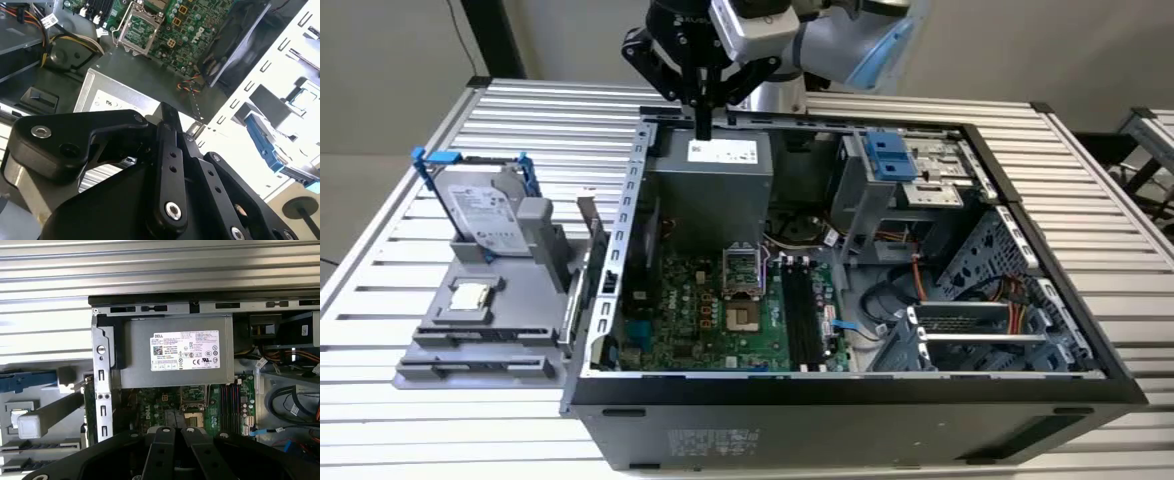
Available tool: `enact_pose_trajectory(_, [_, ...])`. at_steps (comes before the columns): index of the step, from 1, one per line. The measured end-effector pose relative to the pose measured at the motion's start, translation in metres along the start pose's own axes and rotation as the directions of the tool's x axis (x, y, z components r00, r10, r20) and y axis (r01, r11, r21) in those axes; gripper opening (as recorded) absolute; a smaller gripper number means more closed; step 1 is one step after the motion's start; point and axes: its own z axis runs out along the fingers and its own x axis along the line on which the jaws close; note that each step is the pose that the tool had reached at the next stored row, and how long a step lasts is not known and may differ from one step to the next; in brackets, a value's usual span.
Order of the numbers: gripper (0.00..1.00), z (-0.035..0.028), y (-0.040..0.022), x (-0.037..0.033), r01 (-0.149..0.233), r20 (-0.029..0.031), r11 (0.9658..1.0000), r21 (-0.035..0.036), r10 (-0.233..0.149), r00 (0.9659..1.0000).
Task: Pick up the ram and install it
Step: 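Reach for the ram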
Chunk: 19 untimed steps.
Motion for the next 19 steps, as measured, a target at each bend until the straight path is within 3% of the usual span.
enact_pose_trajectory(12, [0.0,-0.0001,0.0,0.0005,0.0,-0.0001,1.0,-0.0008,0.0,1.0])
enact_pose_trajectory(19, [0.0,-0.0002,-0.0006,0.0091,0.0,0.0008,1.0,-0.0009,0.0,1.0])
